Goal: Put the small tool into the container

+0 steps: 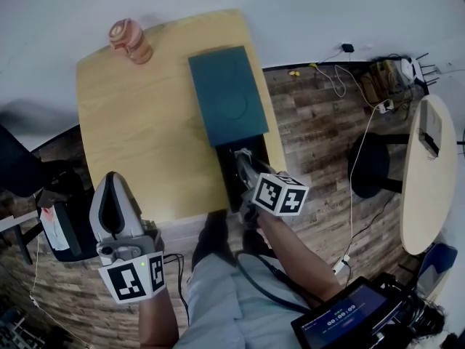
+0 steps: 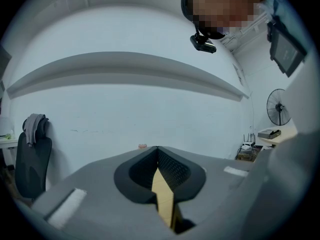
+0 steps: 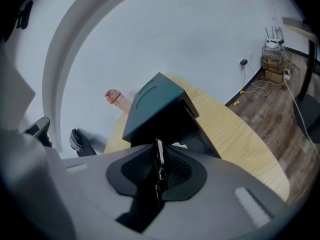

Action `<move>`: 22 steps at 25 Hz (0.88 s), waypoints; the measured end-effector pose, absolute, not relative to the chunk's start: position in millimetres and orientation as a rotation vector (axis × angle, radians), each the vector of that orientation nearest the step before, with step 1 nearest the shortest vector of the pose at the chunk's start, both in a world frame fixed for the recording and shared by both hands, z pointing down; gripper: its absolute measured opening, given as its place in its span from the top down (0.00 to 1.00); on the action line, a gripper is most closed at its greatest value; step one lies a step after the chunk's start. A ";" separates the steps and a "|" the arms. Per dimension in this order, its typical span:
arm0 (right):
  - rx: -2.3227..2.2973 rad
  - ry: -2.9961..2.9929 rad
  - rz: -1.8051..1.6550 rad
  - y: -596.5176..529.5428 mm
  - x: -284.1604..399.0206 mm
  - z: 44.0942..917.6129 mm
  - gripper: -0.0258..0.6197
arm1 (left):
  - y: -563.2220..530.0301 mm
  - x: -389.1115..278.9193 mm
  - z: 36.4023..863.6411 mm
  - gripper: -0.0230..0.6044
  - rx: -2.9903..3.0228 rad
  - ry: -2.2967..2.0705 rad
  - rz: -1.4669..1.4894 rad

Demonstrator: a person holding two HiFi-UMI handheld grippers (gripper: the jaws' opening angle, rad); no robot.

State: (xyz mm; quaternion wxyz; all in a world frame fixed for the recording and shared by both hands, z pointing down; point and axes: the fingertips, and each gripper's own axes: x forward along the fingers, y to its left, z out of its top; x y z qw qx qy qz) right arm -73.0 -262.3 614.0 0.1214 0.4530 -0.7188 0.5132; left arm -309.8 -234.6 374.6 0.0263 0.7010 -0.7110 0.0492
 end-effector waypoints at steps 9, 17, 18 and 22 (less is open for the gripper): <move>1.329 -2.129 1.272 -269.4 -71.1 605.0 0.79 | -239.0 -305.9 372.1 0.95 2.182 -2.201 0.160; 1.337 -2.163 1.149 -268.6 -63.3 588.7 0.76 | -235.7 -293.2 362.2 0.95 2.209 -2.198 0.134; 1.342 -2.170 1.139 -268.5 -61.2 584.7 0.76 | -234.5 -290.1 359.2 0.95 2.216 -2.197 0.128; 1.366 -2.224 1.068 -267.1 -51.1 559.1 0.76 | -227.2 -269.2 342.9 0.95 2.259 -2.190 0.094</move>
